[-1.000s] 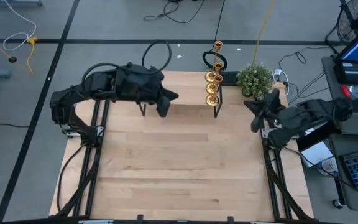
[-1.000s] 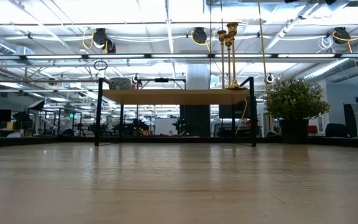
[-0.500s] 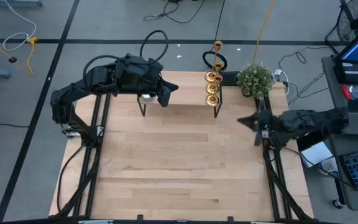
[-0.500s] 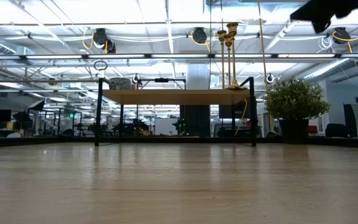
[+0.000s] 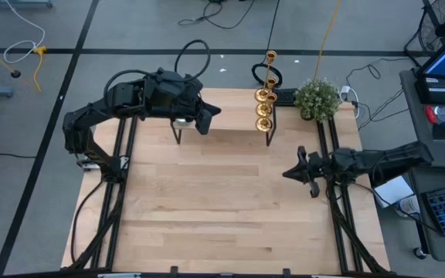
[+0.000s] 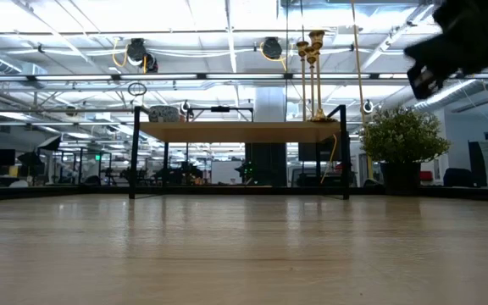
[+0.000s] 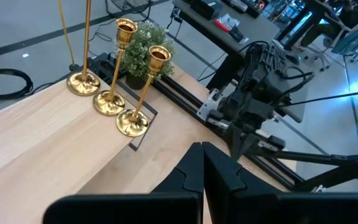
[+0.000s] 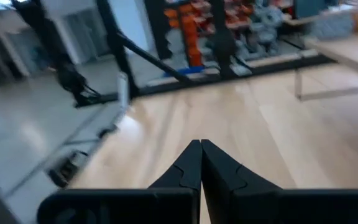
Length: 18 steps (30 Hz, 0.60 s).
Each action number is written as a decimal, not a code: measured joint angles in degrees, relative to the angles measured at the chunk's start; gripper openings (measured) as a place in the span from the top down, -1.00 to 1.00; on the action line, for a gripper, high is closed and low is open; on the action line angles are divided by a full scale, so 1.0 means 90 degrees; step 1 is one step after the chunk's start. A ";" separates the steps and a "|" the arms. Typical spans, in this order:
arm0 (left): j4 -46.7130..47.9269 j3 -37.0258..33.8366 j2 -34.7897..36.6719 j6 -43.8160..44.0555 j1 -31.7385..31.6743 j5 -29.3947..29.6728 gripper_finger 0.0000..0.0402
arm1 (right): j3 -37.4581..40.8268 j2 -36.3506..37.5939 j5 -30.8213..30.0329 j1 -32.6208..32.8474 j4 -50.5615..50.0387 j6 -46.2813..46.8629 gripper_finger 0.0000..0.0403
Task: Pick & Place candle stick holders
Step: Return to Home Position
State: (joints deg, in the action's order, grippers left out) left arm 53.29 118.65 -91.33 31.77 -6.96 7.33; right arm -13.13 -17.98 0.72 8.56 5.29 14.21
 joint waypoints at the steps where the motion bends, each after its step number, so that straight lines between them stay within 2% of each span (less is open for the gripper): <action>1: 0.0026 0.0000 0.0000 0.0000 0.0000 0.0000 1.00 | 0.0132 0.0044 -0.0099 -0.0002 -0.0013 -0.0016 1.00; 11: 0.0064 0.0000 0.0000 0.0028 0.0000 -0.0161 1.00 | 0.0972 0.0319 -0.0213 -0.0071 -0.0016 0.0045 1.00; 18: 0.0067 0.0000 0.0000 0.0031 0.0000 -0.0190 1.00 | 0.1188 0.0432 0.0176 -0.0766 0.0135 0.0039 1.00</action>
State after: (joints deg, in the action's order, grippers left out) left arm 53.89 118.65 -91.33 32.05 -6.96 5.62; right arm -2.44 -14.09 2.31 1.66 6.51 14.56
